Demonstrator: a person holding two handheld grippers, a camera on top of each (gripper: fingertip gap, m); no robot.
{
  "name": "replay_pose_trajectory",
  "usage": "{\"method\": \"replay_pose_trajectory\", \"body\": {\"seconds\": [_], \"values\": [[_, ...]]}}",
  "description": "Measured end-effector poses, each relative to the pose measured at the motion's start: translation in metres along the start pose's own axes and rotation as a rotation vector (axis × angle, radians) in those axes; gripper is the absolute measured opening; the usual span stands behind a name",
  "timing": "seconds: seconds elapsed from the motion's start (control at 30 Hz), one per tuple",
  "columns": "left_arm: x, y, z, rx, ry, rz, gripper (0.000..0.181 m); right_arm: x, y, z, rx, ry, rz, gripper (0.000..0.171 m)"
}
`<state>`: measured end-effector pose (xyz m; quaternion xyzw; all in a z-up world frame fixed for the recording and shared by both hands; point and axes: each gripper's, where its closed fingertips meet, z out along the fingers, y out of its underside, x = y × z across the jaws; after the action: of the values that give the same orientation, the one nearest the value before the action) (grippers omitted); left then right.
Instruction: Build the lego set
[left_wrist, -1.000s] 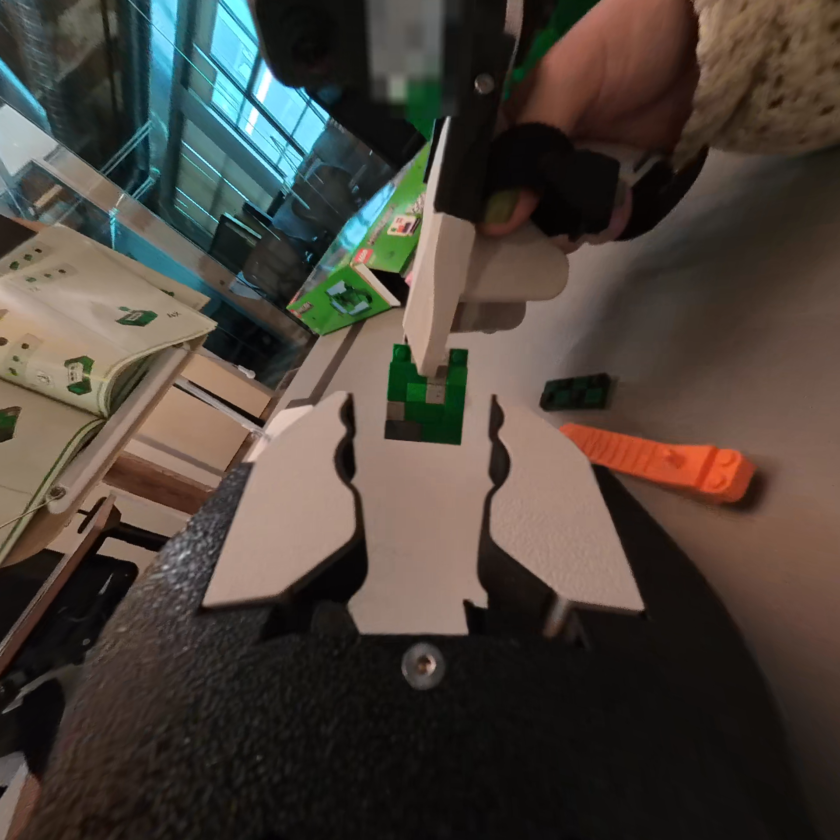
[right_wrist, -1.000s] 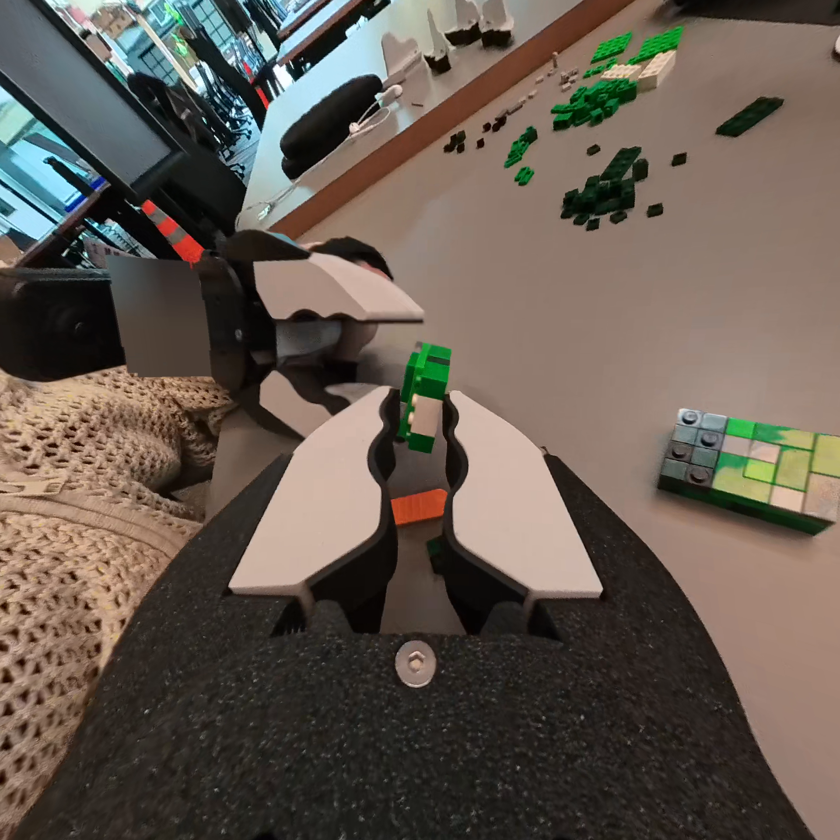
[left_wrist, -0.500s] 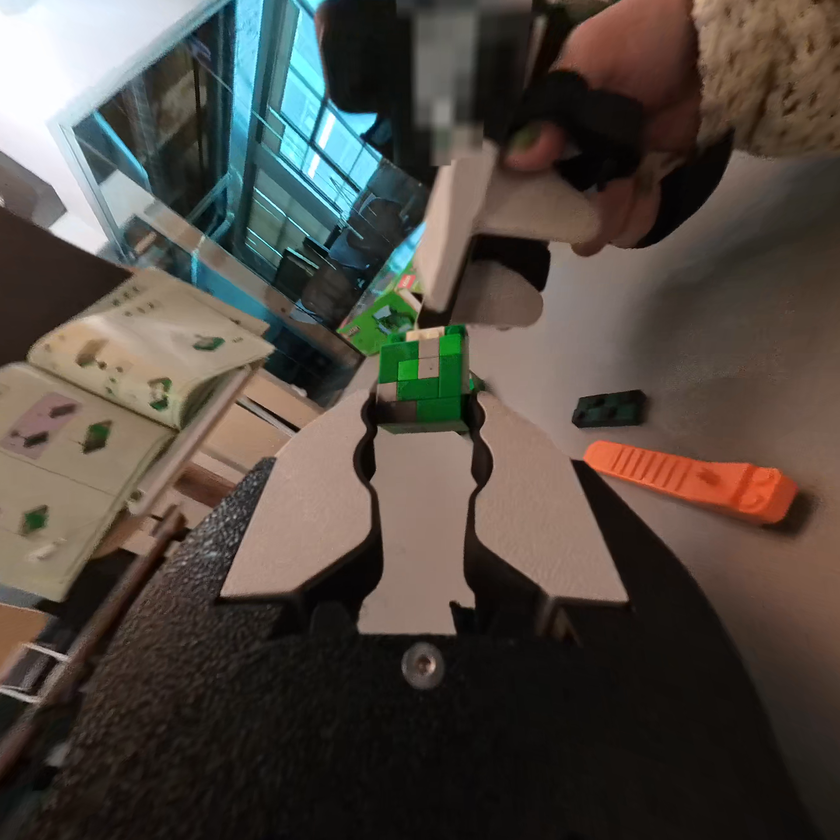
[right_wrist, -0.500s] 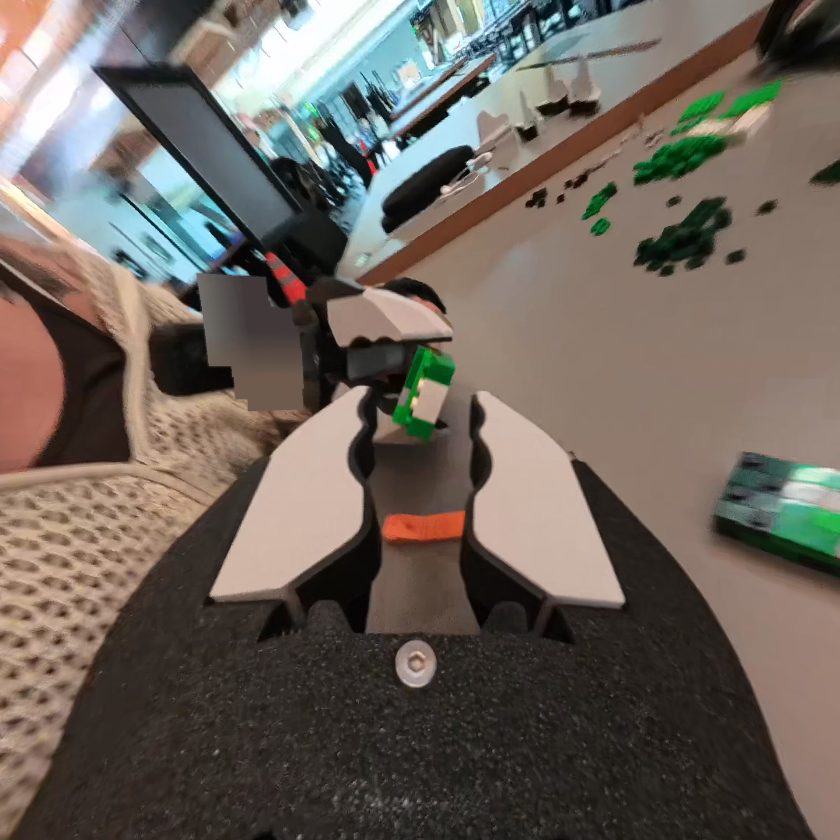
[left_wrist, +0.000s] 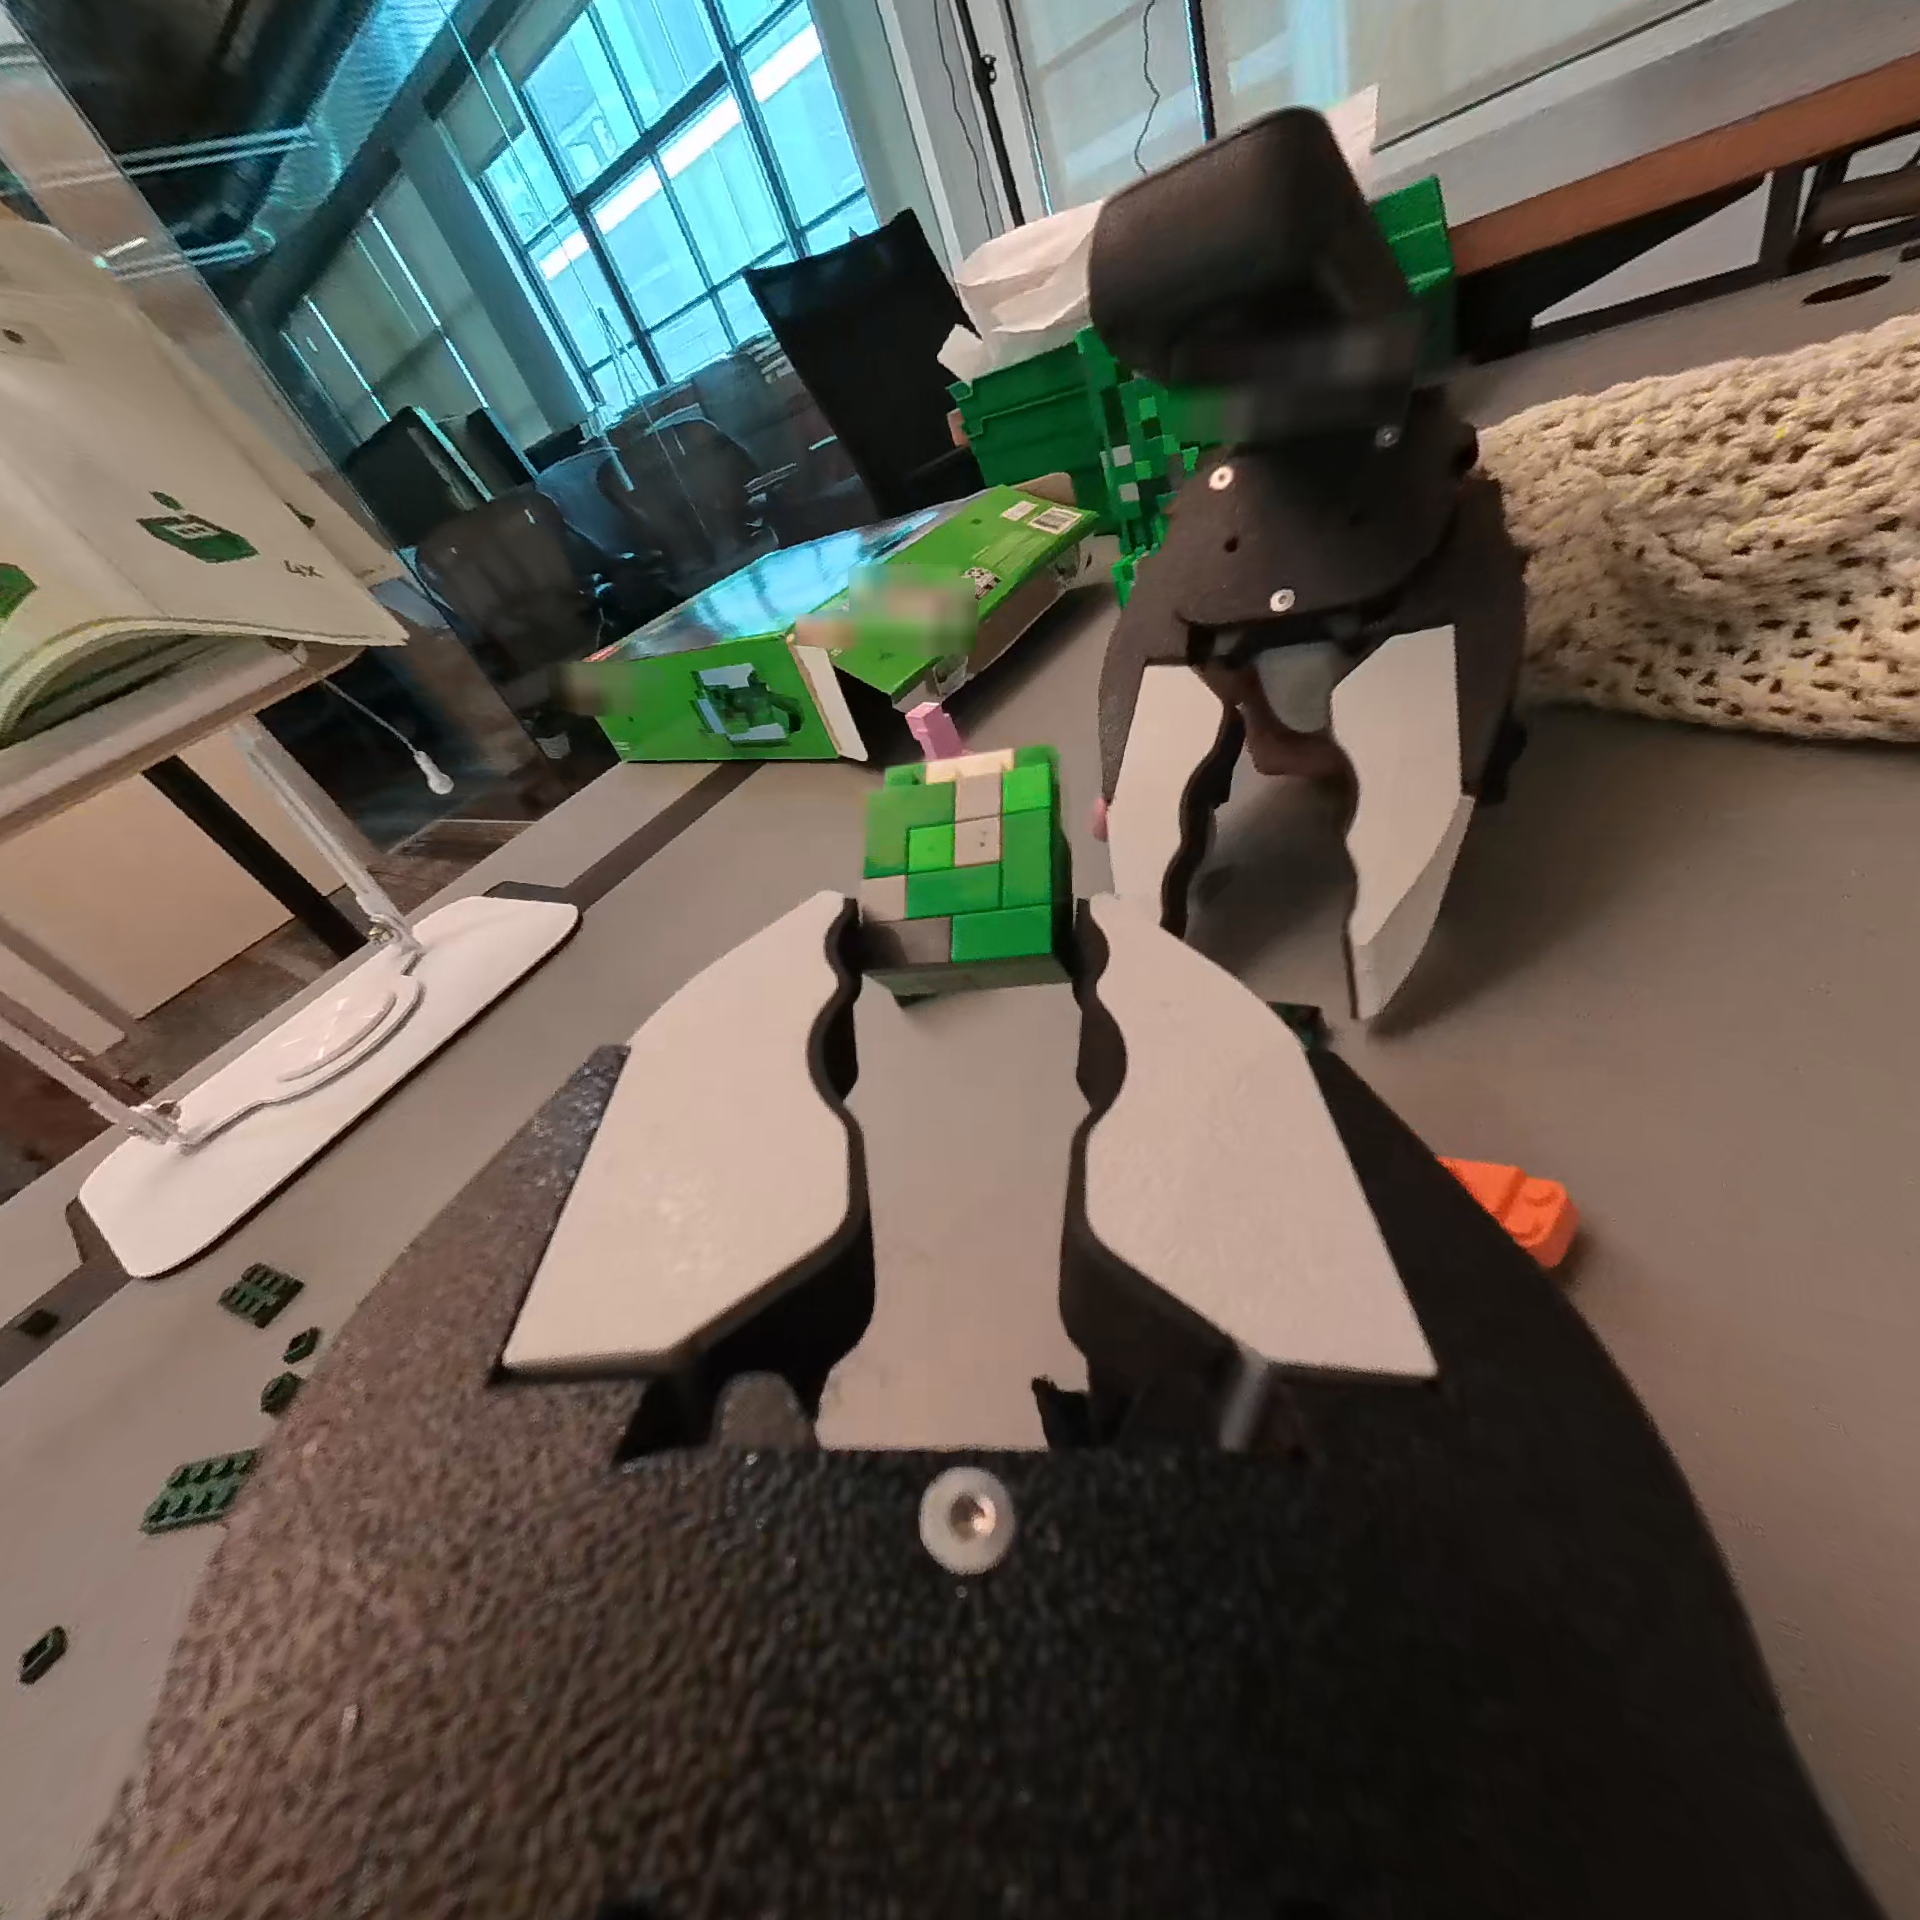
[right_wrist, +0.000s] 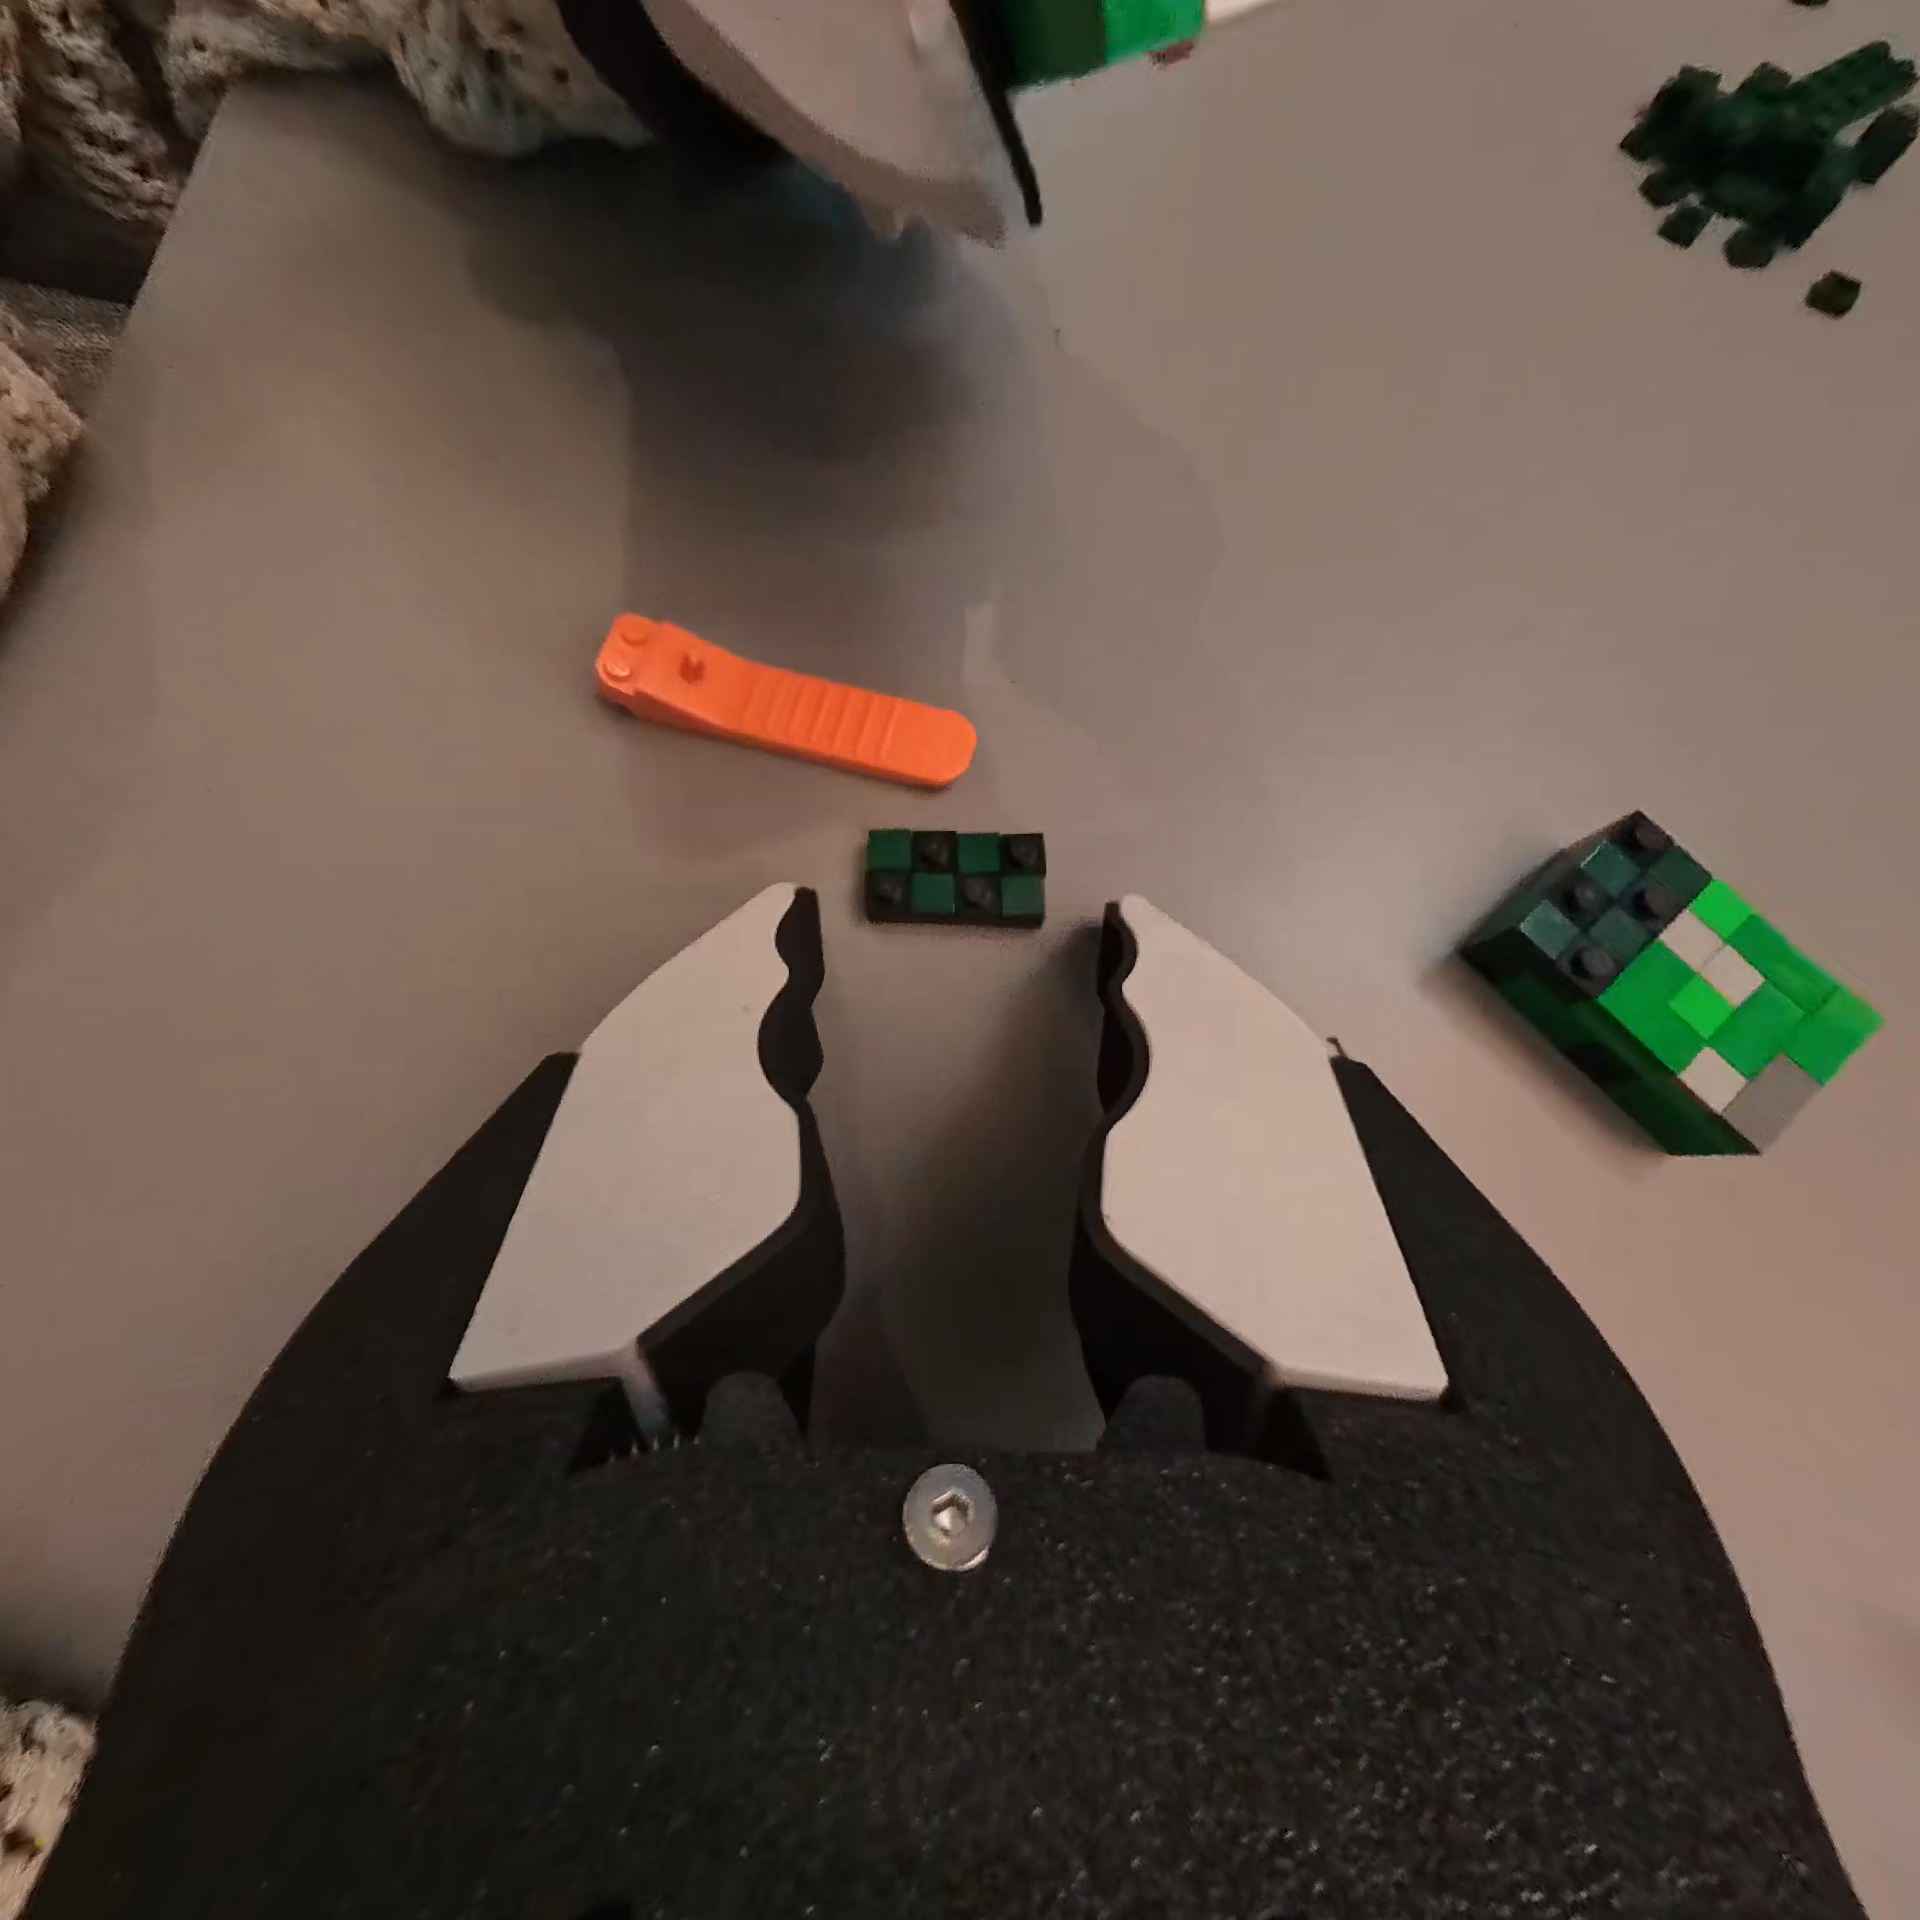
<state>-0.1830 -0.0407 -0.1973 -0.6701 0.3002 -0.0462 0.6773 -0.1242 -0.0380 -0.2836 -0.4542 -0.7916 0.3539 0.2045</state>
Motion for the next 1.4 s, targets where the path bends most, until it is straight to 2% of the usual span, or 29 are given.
{"method": "replay_pose_trajectory", "body": {"seconds": [0.27,0.47,0.6,0.67,0.73,0.83,0.97,1.13,1.3,1.4], "values": [[0.007,0.001,0.001,-0.006,0.043,-0.029,0.040,-0.004,-0.001,0.006,-0.058,0.018,-0.019,0.033],[0.010,0.000,0.002,0.017,0.078,-0.101,0.039,-0.003,-0.006,0.008,-0.082,0.036,-0.006,0.033],[0.009,-0.004,0.000,0.061,0.122,-0.184,0.039,0.009,-0.047,-0.033,-0.007,0.062,0.000,0.033],[0.011,-0.008,-0.003,0.091,0.157,-0.245,0.039,0.014,-0.070,-0.058,-0.029,0.055,-0.015,0.033],[0.012,-0.006,-0.002,0.068,0.181,-0.300,0.039,0.012,-0.094,-0.074,-0.064,0.006,-0.034,0.033],[0.024,-0.006,-0.002,0.040,0.265,-0.331,0.039,0.004,-0.113,-0.074,-0.163,-0.099,-0.043,0.032],[0.031,-0.010,-0.004,0.065,0.296,-0.313,0.039,-0.001,-0.104,-0.063,-0.374,-0.192,-0.016,0.033],[0.030,-0.018,-0.008,0.131,0.327,-0.346,0.039,-0.005,-0.110,-0.058,-0.446,-0.275,0.038,0.033],[0.030,-0.016,-0.007,0.124,0.298,-0.296,0.039,-0.009,-0.112,-0.053,-0.554,-0.319,0.076,0.033],[0.029,-0.015,-0.006,0.113,0.287,-0.298,0.039,-0.005,-0.106,-0.051,-0.651,-0.283,0.057,0.033]]}}
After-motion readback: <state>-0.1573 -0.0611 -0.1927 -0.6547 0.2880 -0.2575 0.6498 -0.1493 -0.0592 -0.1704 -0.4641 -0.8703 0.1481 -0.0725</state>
